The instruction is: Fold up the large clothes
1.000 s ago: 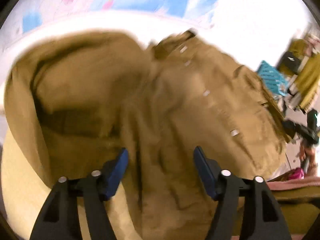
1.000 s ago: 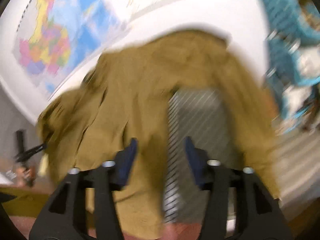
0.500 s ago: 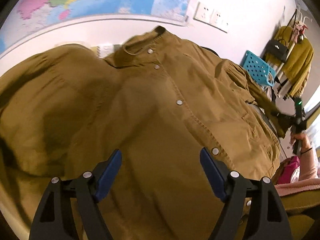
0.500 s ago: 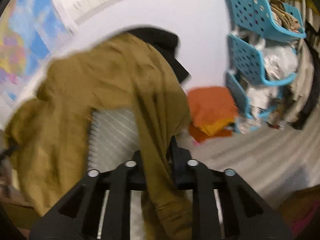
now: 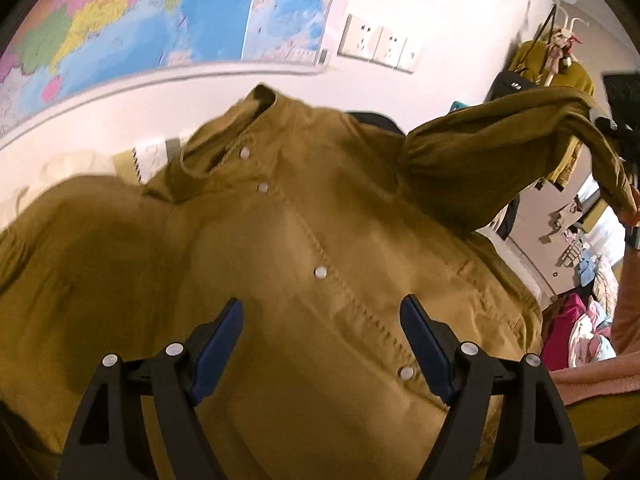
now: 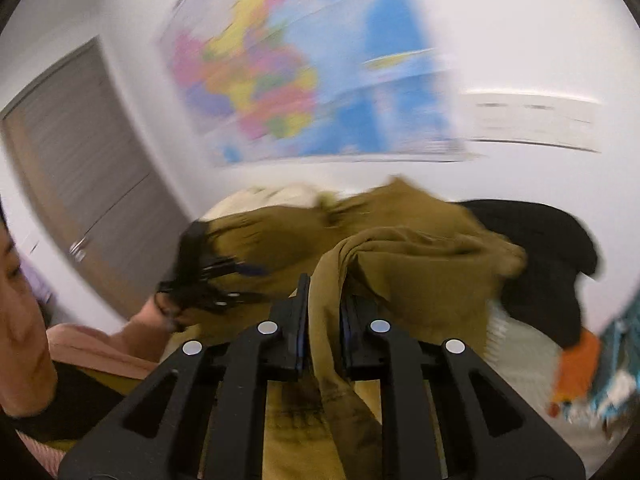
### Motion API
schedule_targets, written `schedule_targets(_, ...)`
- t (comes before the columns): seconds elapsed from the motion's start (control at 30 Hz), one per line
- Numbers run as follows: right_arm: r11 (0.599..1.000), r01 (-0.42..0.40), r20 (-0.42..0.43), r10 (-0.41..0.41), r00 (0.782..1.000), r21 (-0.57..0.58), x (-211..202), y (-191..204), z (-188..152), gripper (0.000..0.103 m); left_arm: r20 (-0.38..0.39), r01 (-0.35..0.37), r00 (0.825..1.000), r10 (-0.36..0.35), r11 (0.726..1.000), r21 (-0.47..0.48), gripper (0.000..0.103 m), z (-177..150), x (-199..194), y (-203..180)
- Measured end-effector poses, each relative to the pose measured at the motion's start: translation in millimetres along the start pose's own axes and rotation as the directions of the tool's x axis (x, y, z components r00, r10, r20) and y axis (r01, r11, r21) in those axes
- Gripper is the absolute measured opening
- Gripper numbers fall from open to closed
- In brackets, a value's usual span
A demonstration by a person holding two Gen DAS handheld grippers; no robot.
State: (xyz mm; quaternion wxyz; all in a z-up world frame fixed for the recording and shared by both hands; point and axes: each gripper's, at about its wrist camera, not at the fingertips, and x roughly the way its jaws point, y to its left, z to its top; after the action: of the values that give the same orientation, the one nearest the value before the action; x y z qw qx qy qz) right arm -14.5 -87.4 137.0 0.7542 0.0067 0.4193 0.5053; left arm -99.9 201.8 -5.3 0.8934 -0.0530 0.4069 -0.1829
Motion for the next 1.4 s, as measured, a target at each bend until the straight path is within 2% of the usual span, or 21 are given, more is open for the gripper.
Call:
schedule_targets(0.1,0.995,-0.096,-0.124,0.095,0.988,-0.008,77,22,15,0.018,0.022,0.018,1.000,-0.017,1.000,-0.017,0.079,4,-6,11)
schedule_targets(0.23,0.988,-0.144,-0.272,0.154,0.950,0.059,174,19,6,0.026,0.024,0.018,1.000,-0.017,0.998,-0.055,0.079,-1,-10,31)
schedule_targets(0.37,0.991,-0.086,-0.408,0.122,0.905,0.105,229,5,-19,0.050,-0.004,0.039,0.999,-0.040,0.994,-0.103,0.079,-14,-8,51)
schedule_targets(0.47,0.990,-0.052,-0.388,0.100,0.916,0.134,223,-9,-25,0.057,-0.035,0.061,0.997,-0.065,0.993,-0.098,0.079,-22,0,53)
schedule_targets(0.57,0.988,-0.020,-0.308,0.066,0.949,0.151,188,-20,-23,0.062,-0.070,0.103,0.992,-0.107,0.993,-0.054,0.084,-27,13,41)
schedule_targets(0.63,0.988,0.052,-0.247,-0.016,0.969,0.143,167,-31,-20,0.068,-0.094,0.120,0.988,-0.121,0.993,-0.018,0.088,-29,23,31)
schedule_targets(0.67,0.984,0.125,-0.216,-0.096,0.972,0.129,154,-39,-21,0.070,-0.116,0.113,0.987,-0.110,0.994,0.012,0.088,-29,33,23)
schedule_targets(0.73,0.959,0.262,-0.188,-0.239,0.953,0.110,140,-56,-29,0.076,-0.162,0.095,0.983,-0.088,0.995,0.036,0.087,-30,50,19)
schedule_targets(0.8,0.932,0.337,-0.201,-0.308,0.930,0.131,138,-78,-42,0.076,-0.220,0.051,0.975,-0.041,0.998,0.041,0.064,-32,70,22)
schedule_targets(0.83,0.918,0.362,-0.208,-0.327,0.922,0.161,139,-91,-51,0.076,-0.239,0.063,0.969,-0.056,0.998,0.024,0.043,-31,75,25)
schedule_targets(0.87,0.908,0.376,-0.217,-0.335,0.917,0.183,140,-102,-56,0.076,-0.236,0.118,0.964,-0.119,0.993,-0.017,0.024,-28,75,32)
schedule_targets(0.9,0.898,0.394,-0.230,-0.348,0.909,0.197,141,-114,-62,0.076,-0.215,0.120,0.969,-0.123,0.992,-0.026,0.014,-23,71,35)
schedule_targets(0.97,0.877,0.420,-0.245,-0.365,0.898,0.234,143,-137,-74,0.076,-0.159,0.084,0.983,-0.093,0.994,-0.063,0.009,-10,53,50)
schedule_targets(1.03,0.865,0.415,-0.251,-0.352,0.902,0.281,144,-155,-81,0.076,-0.093,0.099,0.989,-0.119,0.976,-0.194,0.008,5,29,83)
schedule_targets(1.1,0.861,0.404,-0.257,-0.333,0.907,0.309,144,-171,-83,0.076,-0.060,0.030,0.997,-0.046,0.968,-0.249,0.006,12,15,106)
schedule_targets(1.13,0.865,0.382,-0.265,-0.305,0.915,0.326,144,-175,-89,0.074,-0.065,-0.019,0.998,0.002,0.965,-0.263,0.006,13,13,114)
schedule_targets(1.2,0.873,0.350,-0.278,-0.262,0.924,0.340,148,-185,-95,0.050,-0.104,-0.090,0.993,0.062,0.955,-0.284,0.008,14,18,123)
schedule_targets(1.23,0.876,0.351,-0.289,-0.260,0.921,0.330,150,-184,-98,0.031,-0.121,-0.101,0.990,0.069,0.953,-0.284,0.015,14,23,125)
schedule_targets(1.27,0.885,0.346,-0.288,-0.258,0.922,0.312,151,-183,-99,0.000,-0.132,-0.096,0.989,0.061,0.956,-0.279,0.023,14,27,124)
schedule_targets(1.33,0.891,0.322,-0.276,-0.237,0.931,0.321,147,-184,-100,0.001,-0.153,-0.098,0.987,0.056,0.955,-0.281,0.038,13,36,122)
schedule_targets(1.4,0.885,0.354,-0.273,-0.275,0.922,0.302,139,-184,-102,0.001,-0.167,-0.113,0.984,0.070,0.958,-0.265,0.040,12,46,119)
